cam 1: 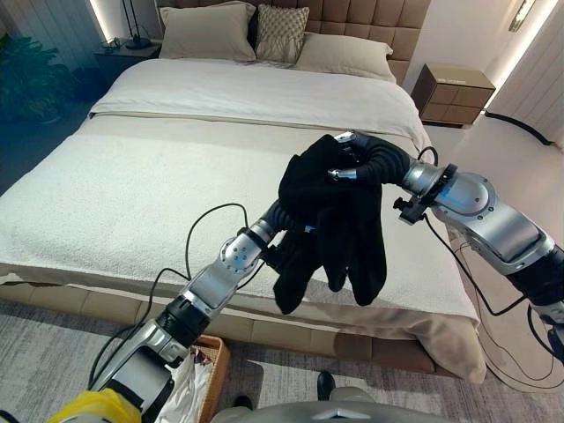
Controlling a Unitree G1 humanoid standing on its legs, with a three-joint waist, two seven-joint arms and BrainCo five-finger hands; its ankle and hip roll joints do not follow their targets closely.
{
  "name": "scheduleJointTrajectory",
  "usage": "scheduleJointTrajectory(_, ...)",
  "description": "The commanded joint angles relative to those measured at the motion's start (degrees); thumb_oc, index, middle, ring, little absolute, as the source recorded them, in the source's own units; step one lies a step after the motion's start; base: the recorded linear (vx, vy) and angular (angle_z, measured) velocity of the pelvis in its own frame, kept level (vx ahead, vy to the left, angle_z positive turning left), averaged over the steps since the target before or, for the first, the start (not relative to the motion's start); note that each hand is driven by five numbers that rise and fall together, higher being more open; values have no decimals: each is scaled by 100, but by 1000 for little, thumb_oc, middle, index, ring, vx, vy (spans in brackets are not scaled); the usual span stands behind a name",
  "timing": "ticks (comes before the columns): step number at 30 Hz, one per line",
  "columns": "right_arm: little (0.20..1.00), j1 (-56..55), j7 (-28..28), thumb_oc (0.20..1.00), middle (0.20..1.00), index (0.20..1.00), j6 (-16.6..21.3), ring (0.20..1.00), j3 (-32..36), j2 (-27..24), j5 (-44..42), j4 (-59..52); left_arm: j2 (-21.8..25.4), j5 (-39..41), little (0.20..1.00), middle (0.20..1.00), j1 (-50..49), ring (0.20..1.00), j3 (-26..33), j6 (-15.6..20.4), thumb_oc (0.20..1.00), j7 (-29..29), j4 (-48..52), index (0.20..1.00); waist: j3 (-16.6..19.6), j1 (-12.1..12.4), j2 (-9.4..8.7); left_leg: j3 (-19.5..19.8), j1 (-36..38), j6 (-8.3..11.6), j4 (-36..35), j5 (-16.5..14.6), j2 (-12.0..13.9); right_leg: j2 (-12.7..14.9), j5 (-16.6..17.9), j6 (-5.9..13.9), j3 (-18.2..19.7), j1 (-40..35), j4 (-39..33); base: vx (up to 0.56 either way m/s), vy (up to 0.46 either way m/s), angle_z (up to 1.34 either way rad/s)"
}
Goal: Pick up clothes into the bucket
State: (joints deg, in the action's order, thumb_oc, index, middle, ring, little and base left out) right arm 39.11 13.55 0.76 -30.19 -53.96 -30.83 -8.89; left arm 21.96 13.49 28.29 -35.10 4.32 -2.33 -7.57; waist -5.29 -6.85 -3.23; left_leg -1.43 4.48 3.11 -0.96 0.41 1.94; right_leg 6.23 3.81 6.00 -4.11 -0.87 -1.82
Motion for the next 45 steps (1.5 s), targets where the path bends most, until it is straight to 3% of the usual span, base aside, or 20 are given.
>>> scheduleJointTrajectory(1,200,666,-174,200,200,200,415,200,122,357,-504,-459,-364,766,1000,1000,463,1000,-606,63,1000,-339,-503,1000,345,-7,-178,38,-273,70,464,-387,-64,145,-476,286,-225,-97,430,0,0,0)
scheduleJointTrajectory(2,200,649,-204,200,200,200,430,200,130,368,-519,-438,-419,1219,200,200,404,200,-659,20,200,-373,-514,200,359,-20,-161,36,-258,72,451,-381,-58,145,-476,281,-233,-118,417,0,0,0)
scheduleJointTrajectory(5,200,630,-244,200,200,200,449,200,115,392,-533,-408,-477,1793,200,200,270,200,-773,-72,200,-464,-523,200,380,-37,-142,33,-239,76,437,-372,-45,148,-471,277,-233,-136,386,0,0,0)
scheduleJointTrajectory(8,404,451,-345,404,404,404,468,404,217,395,-466,-351,-429,2564,200,200,-20,200,-852,-229,200,-568,-404,200,404,-66,-96,36,-234,86,403,-339,-30,131,-459,270,-232,-127,358,0,0,0)
scheduleJointTrajectory(9,514,442,-345,514,514,514,466,514,223,396,-465,-355,-426,2566,200,200,-22,200,-856,-230,200,-568,-402,200,406,-64,-99,36,-233,86,401,-338,-30,131,-459,270,-232,-128,357,0,0,0)
scheduleJointTrajectory(10,721,286,-386,721,721,721,477,721,355,400,-377,-355,-387,2855,200,200,-154,200,-795,-271,200,-586,-331,200,425,-68,-87,42,-228,93,367,-318,-18,128,-459,265,-244,-135,337,0,0,0)
scheduleJointTrajectory(11,1000,183,-430,1000,1000,1000,498,1000,457,410,-316,-375,-376,2971,200,200,-251,200,-754,-301,200,-587,-332,200,428,-65,-81,50,-225,92,348,-311,-16,127,-463,263,-245,-138,327,0,0,0)
scheduleJointTrajectory(16,1000,-285,-549,1000,1000,1000,504,1000,884,539,-90,-336,-410,3323,200,200,-591,200,-529,-350,200,-589,-298,200,427,-62,-66,66,-221,90,335,-300,-14,137,-470,250,-278,-152,328,0,0,0)
scheduleJointTrajectory(17,1000,-773,-714,1000,1000,1000,543,1000,1349,761,111,-231,-476,3569,200,200,-946,200,-256,-397,200,-577,-292,200,417,-49,-58,88,-213,79,328,-305,-18,145,-480,240,-291,-171,324,0,0,0)
scheduleJointTrajectory(18,1000,-788,-714,1000,1000,1000,540,1000,1359,762,114,-239,-474,3568,200,200,-949,200,-262,-396,200,-578,-292,200,420,-45,-62,89,-212,79,328,-306,-18,145,-481,240,-292,-173,324,2,-2,3)
scheduleJointTrajectory(19,1000,-1275,-928,1000,1000,1000,621,1000,1806,1158,280,-140,-545,3675,200,200,-1174,200,-82,-410,200,-554,-251,200,417,-37,-49,113,-219,68,332,-317,-27,147,-489,234,-303,-179,322,4,0,3)
scheduleJointTrajectory(20,1000,-1278,-928,1000,1000,1000,620,1000,1808,1158,280,-142,-544,3676,200,200,-1174,200,-83,-410,200,-553,-250,200,418,-36,-50,113,-219,68,332,-317,-27,147,-489,234,-303,-179,322,1,0,5)
scheduleJointTrajectory(23,1000,-2446,-1424,1000,1000,1000,752,1000,2564,2299,810,60,-750,3821,200,200,-1653,200,393,-423,200,-447,-346,200,373,-51,-17,158,-247,36,353,-330,-44,143,-537,208,-316,-174,370,-2,-9,5)
scheduleJointTrajectory(25,1000,-2720,-1453,1000,1000,1000,750,1000,2638,2501,931,59,-771,3828,200,200,-1781,200,488,-435,200,-440,-365,200,375,-59,-19,167,-253,32,360,-336,-45,142,-554,202,-323,-166,393,4,-2,5)
scheduleJointTrajectory(26,1000,-3246,-1503,1000,1000,1000,801,1000,2905,2850,1173,2,-847,3811,200,200,-1991,200,703,-449,200,-471,-386,200,346,-92,15,185,-262,13,365,-343,-46,136,-596,192,-325,-150,429,2,2,5)
scheduleJointTrajectory(32,1000,-4452,-1583,1000,1000,1000,1017,1000,3322,3855,377,872,-822,3691,200,200,-2688,200,1459,-346,200,-559,-323,200,246,-173,68,167,-305,-16,395,-368,-65,124,-626,196,-285,-51,490,-2,1,4)
scheduleJointTrajectory(37,1000,-4954,-1464,1000,1000,1000,937,1000,3464,4044,180,2031,-679,3594,200,200,-3280,200,2295,-159,200,-592,-13,200,127,-163,89,146,-406,-21,466,-380,-86,126,-625,191,-218,84,551,0,0,0)
scheduleJointTrajectory(43,1000,-5224,-1267,1000,1000,1000,671,1000,3410,3867,937,4121,-350,3101,200,200,-4189,200,3560,284,200,-611,690,200,-134,23,68,245,-702,-8,670,-390,-136,153,-577,189,-232,272,584,-16,8,-1)
scheduleJointTrajectory(45,1000,-5206,-1281,1000,1000,1000,654,1000,3398,3825,1045,4260,-331,3033,200,200,-4270,200,3704,352,200,-558,713,200,-184,59,64,263,-763,-7,708,-389,-146,156,-575,189,-243,314,598,-61,13,6)
